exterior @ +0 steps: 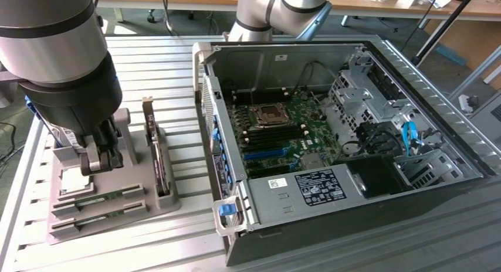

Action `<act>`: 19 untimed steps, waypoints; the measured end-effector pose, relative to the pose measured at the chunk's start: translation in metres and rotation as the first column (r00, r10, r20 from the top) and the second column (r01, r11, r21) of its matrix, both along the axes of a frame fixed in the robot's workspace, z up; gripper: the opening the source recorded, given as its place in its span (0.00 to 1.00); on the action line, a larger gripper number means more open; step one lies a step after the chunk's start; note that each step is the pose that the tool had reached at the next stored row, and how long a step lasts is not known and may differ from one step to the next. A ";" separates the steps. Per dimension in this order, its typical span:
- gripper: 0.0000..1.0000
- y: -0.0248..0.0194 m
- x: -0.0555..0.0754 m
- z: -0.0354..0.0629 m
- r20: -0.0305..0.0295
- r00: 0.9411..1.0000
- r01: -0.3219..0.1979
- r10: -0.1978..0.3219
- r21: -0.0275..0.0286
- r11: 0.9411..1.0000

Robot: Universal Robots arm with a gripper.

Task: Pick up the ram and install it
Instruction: 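Pick up the ram and move it above insertion slot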

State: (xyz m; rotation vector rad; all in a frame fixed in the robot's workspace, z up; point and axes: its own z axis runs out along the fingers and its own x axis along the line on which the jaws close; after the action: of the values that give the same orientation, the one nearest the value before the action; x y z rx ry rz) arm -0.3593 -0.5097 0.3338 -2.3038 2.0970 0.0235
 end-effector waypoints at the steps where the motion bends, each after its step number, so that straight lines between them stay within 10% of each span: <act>1: 0.11 0.0000 0.000 0.0000 0.000 1.000 0.000 0.000 0.000 1.000; 19: 0.11 -0.0002 -0.001 -0.0188 -0.010 1.000 -0.002 0.002 0.000 1.000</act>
State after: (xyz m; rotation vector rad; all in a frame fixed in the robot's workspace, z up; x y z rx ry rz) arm -0.3599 -0.5099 0.3150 -2.3108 2.0989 0.0350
